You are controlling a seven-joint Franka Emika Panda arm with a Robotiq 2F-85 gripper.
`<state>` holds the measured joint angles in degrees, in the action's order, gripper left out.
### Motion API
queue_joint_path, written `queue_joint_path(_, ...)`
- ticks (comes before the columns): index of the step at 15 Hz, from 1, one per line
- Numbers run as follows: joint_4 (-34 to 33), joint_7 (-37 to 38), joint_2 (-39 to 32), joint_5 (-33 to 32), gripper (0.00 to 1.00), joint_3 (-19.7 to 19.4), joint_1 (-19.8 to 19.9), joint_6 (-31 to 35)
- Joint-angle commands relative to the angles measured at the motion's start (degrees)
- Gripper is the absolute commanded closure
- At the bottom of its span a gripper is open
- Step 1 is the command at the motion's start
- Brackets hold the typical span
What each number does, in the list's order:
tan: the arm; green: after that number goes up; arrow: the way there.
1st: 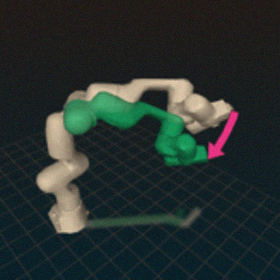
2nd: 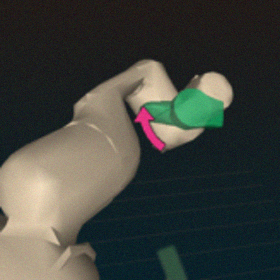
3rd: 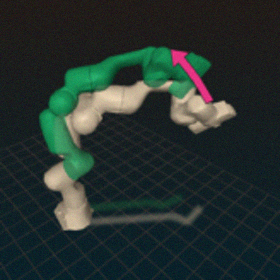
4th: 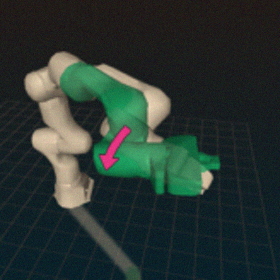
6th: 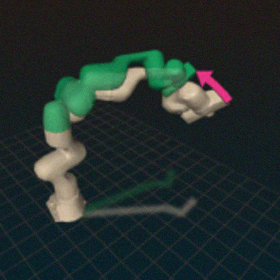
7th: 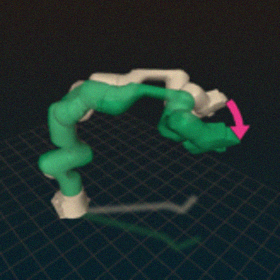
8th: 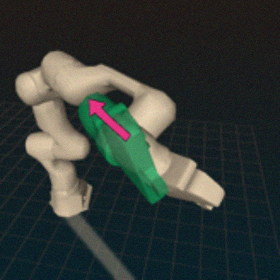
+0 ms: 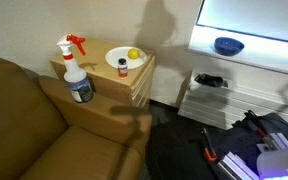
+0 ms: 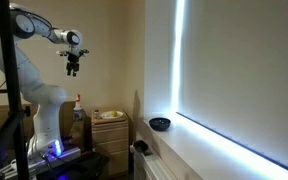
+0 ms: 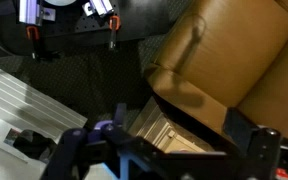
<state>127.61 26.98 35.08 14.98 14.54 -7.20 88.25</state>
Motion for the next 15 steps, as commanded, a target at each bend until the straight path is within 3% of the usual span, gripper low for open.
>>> queue_joint_path(1,-0.2,-0.3,0.0,0.3,0.00,0.5,0.7,-0.3)
queue_joint_path(11,0.3,-0.2,-1.7,0.9,0.00,0.3,1.0,0.0)
queue_joint_path(15,8.1,5.8,-5.3,3.7,0.00,1.4,2.5,11.0)
